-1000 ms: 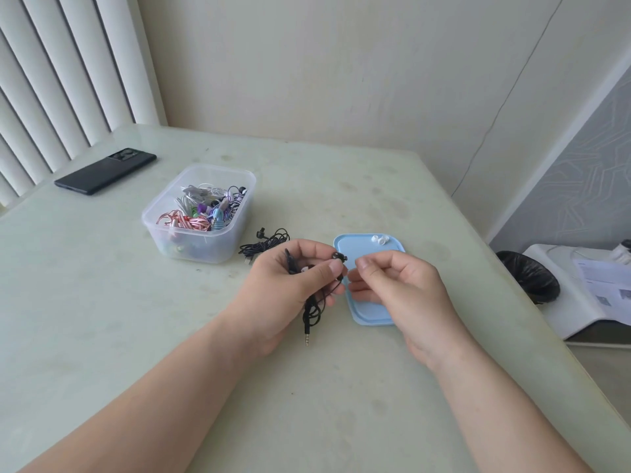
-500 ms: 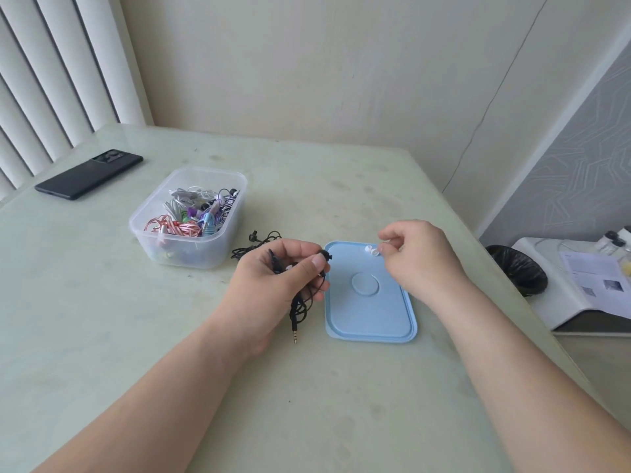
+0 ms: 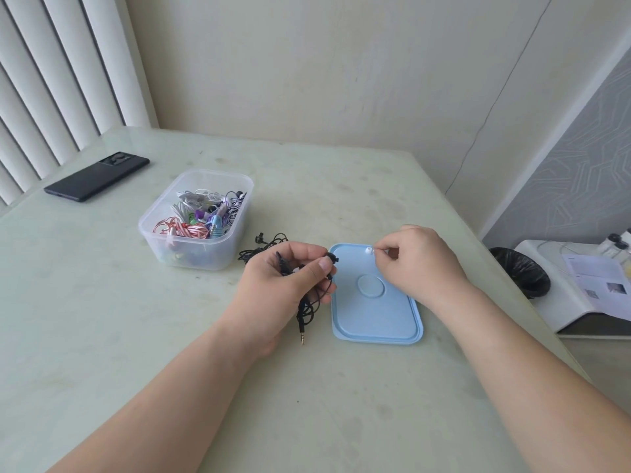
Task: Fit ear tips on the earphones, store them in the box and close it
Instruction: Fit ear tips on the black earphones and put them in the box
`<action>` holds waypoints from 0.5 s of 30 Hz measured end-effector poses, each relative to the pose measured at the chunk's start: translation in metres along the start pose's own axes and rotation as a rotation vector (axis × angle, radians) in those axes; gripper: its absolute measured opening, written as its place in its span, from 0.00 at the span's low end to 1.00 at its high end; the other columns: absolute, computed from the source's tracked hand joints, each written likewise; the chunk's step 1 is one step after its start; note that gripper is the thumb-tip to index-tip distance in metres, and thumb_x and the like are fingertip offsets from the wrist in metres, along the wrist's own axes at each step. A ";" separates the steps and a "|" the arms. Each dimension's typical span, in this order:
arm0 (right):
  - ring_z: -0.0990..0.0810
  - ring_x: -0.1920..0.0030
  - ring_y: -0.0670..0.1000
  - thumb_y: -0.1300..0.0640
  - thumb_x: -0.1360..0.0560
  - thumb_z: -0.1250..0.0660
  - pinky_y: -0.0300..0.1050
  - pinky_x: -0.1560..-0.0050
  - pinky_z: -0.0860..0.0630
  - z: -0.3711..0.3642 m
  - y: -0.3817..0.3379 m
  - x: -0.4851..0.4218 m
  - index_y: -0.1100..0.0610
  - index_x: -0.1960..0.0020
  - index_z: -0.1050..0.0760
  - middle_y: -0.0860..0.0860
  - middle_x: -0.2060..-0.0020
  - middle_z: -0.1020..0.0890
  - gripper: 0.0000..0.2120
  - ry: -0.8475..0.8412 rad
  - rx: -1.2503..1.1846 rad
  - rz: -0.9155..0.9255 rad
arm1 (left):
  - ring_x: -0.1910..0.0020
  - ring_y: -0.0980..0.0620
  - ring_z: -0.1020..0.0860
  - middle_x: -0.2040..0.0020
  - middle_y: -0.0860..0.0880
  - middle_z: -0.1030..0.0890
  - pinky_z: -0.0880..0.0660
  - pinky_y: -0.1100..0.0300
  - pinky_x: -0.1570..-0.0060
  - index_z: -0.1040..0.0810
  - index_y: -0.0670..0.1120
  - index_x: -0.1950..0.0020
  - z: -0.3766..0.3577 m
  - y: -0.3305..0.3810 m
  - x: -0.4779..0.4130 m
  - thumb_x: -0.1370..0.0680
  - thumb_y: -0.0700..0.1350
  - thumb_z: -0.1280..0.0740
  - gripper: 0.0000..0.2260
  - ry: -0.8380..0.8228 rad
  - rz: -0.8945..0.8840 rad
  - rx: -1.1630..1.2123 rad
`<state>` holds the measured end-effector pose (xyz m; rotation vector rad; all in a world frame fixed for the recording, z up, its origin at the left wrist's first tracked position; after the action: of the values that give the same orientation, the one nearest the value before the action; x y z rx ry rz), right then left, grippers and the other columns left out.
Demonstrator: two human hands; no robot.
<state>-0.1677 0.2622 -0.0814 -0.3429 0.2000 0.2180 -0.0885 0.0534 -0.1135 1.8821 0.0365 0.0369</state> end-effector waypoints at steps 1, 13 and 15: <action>0.21 0.62 0.53 0.52 0.24 0.31 0.45 0.64 0.23 0.003 0.001 0.001 0.52 0.62 0.18 0.48 0.65 0.20 0.09 0.006 -0.096 -0.016 | 0.64 0.45 0.19 0.57 0.39 0.16 0.23 0.56 0.63 0.18 0.35 0.47 0.000 0.000 0.000 0.20 0.35 0.29 0.05 -0.001 0.005 0.007; 0.17 0.63 0.54 0.66 0.26 0.26 0.44 0.66 0.22 0.006 -0.036 0.046 0.64 0.50 0.17 0.60 0.58 0.14 0.06 -0.100 -1.365 -0.420 | 0.64 0.47 0.18 0.56 0.40 0.16 0.20 0.59 0.62 0.19 0.35 0.45 -0.003 0.002 0.003 0.20 0.34 0.29 0.05 0.002 0.011 0.011; 0.17 0.64 0.54 0.67 0.28 0.25 0.44 0.65 0.22 0.000 -0.047 0.050 0.63 0.52 0.17 0.61 0.59 0.14 0.05 -0.114 -1.421 -0.395 | 0.63 0.47 0.18 0.56 0.41 0.16 0.20 0.58 0.60 0.19 0.37 0.43 -0.003 0.002 0.003 0.20 0.34 0.29 0.07 0.009 0.010 0.026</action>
<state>-0.1082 0.2276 -0.0783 -1.7570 -0.1782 -0.0511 -0.0852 0.0558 -0.1106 1.9082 0.0337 0.0517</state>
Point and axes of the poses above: each hand's wrist, its own x-axis away from the middle knuckle, its own z-axis out of the back of the hand, y = z × x, the point moved 3 cm from there along -x, towards the middle knuckle
